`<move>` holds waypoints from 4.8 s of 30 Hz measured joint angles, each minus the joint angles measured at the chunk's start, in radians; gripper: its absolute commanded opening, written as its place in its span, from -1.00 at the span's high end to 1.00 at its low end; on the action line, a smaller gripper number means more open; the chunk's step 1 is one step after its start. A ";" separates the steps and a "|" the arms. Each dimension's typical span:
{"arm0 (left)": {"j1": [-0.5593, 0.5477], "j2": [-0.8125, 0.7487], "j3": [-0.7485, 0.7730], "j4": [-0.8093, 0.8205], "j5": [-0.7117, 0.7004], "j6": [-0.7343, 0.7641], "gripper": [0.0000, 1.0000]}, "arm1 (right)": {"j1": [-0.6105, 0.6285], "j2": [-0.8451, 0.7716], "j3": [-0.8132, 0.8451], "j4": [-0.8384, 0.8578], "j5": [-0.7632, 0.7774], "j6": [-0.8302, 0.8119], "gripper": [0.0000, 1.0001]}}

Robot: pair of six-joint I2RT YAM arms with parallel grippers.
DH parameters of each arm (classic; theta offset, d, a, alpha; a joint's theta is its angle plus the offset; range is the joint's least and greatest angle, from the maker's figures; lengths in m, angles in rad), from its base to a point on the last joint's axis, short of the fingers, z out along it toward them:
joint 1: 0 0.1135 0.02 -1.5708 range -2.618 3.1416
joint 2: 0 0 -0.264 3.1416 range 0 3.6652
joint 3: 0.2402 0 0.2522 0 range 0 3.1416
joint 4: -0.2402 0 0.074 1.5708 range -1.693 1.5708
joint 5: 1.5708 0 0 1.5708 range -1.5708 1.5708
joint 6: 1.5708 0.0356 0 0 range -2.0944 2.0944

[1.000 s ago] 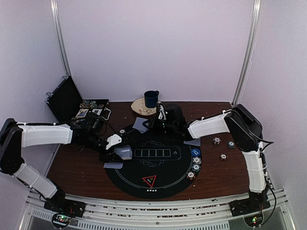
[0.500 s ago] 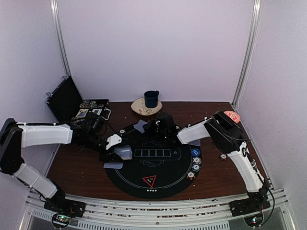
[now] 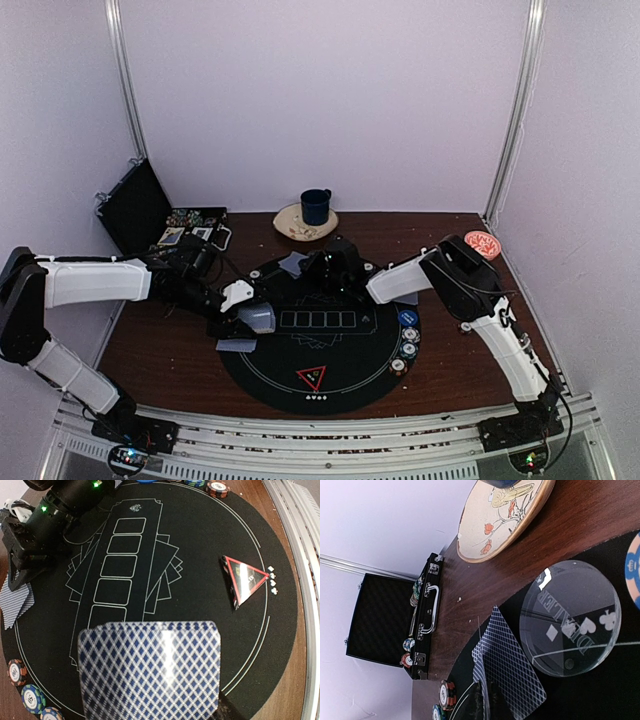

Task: Distribute texas hold em gaming equipment
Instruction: Distribute the poker card in the dealer area, then pick up the poker card from the face-down deck piles.

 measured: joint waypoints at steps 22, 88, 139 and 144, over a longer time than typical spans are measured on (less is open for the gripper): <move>0.000 0.000 0.000 0.000 0.000 0.002 0.88 | 0.013 0.026 0.021 0.053 0.055 0.035 1.00; 0.000 0.000 0.000 0.000 0.001 0.003 0.88 | 0.085 -0.159 0.072 -0.565 0.293 -0.233 -0.71; 0.000 0.011 0.000 0.000 0.014 0.010 0.87 | 0.214 -0.470 -0.372 -0.177 -0.392 -0.595 -0.89; 0.000 0.011 0.000 0.000 0.019 0.010 0.87 | 0.218 -0.431 -0.370 -0.150 -0.404 -0.581 -0.85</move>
